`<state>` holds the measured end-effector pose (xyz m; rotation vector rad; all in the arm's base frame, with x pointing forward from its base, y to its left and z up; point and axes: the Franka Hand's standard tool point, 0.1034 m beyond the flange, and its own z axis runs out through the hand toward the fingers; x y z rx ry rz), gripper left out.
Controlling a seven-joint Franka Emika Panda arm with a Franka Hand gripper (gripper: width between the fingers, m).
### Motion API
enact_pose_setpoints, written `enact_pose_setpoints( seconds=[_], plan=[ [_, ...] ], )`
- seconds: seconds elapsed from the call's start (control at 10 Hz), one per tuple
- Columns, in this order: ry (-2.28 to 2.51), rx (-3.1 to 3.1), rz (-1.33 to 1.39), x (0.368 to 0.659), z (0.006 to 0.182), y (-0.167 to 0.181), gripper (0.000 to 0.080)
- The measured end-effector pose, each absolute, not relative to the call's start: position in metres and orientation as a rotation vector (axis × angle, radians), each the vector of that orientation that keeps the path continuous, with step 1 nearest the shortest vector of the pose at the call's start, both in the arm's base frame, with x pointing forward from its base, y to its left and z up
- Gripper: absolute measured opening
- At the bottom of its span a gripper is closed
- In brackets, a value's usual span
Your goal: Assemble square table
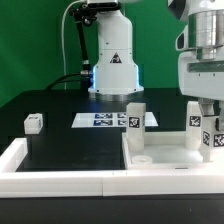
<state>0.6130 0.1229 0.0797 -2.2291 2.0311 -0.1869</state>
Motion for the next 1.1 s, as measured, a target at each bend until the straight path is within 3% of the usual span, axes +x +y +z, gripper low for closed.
enact_pose_setpoints(
  seconds=[0.1, 0.3, 0.4, 0.5, 1.1],
  plan=[
    [2.065, -2.192, -0.181, 0.6131, 0.0801, 0.1226, 0.0297],
    [2.052, -2.205, -0.181, 0.6129, 0.0798, 0.1235, 0.0520],
    [1.972, -2.282, -0.189, 0.6133, 0.0799, 0.1222, 0.0520],
    [1.903, -2.345, -0.196, 0.6135, 0.0803, 0.1234, 0.0622],
    [1.130, -2.835, -0.260, 0.6152, 0.0804, 0.1273, 0.0648]
  ],
)
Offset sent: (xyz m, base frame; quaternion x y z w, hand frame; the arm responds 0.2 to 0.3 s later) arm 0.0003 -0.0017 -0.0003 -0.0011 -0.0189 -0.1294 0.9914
